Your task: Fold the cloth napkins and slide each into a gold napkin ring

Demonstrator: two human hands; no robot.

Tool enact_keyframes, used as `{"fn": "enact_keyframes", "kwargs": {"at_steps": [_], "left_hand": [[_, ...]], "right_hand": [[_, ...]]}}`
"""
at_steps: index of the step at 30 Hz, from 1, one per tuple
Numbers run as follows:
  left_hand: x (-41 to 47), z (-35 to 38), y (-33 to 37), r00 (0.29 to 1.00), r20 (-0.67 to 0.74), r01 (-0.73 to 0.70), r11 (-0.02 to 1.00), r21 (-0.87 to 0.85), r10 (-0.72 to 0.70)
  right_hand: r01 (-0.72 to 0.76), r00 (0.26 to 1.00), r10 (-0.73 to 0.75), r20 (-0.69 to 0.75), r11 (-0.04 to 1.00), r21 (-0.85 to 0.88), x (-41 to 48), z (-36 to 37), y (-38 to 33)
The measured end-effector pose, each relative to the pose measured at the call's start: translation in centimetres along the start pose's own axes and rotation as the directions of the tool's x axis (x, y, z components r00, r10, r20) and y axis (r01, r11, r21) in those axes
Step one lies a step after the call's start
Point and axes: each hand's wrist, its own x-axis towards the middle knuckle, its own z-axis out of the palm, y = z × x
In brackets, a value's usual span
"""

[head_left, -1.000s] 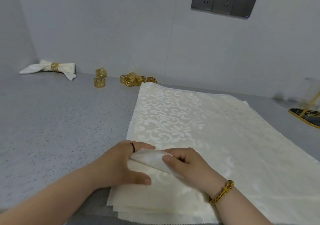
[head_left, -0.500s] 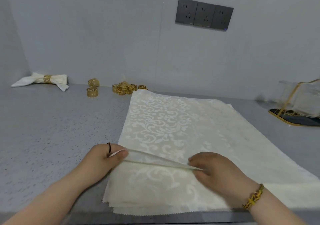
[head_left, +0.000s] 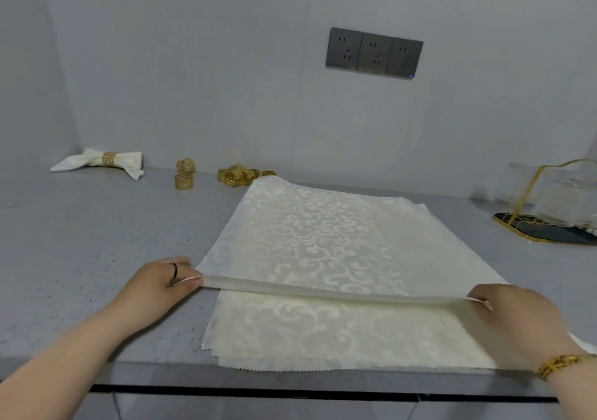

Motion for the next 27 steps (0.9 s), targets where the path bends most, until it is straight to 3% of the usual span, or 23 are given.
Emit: {"fn": "enact_keyframes", "kwargs": {"at_steps": [3,7,12,15,17,22,27], "left_hand": [[-0.8,-1.1,-0.8,1.0,-0.019,0.019,0.999,0.046,-0.018],[-1.6,-2.9,-1.7,0.994,-0.041,0.098,0.995,0.019,-0.097],[-1.5,-4.9,-3.2,0.972,-0.131,0.185,0.978,-0.092,-0.196],[-0.7,-5.3,-4.0,0.953,-0.168,0.234,0.964,-0.126,-0.253],[0.5,-5.5,-4.5,0.941,-0.18,0.263,0.954,-0.144,-0.286],[4.1,-5.9,-6.8,0.924,-0.212,0.309,0.948,-0.084,-0.319],[8.4,-5.6,-9.1,0.903,-0.245,0.323,0.934,-0.155,-0.353]], "right_hand": [[-0.164,0.979,0.151,0.14,0.982,0.089,0.0,-1.3,1.3],[-0.091,0.975,0.015,0.22,0.936,0.339,-0.5,-5.3,3.4],[-0.083,0.979,-0.019,0.205,0.876,0.474,1.3,-10.9,1.8],[-0.071,0.996,0.024,0.084,0.779,0.623,5.2,-12.4,-1.6],[-0.054,0.998,0.031,0.048,0.772,0.633,9.0,-11.7,-3.6],[-0.2,0.98,0.161,0.118,0.775,0.6,18.8,-6.6,-7.6],[-0.258,0.966,0.202,0.16,0.746,0.613,26.8,-1.6,-11.8]]}}
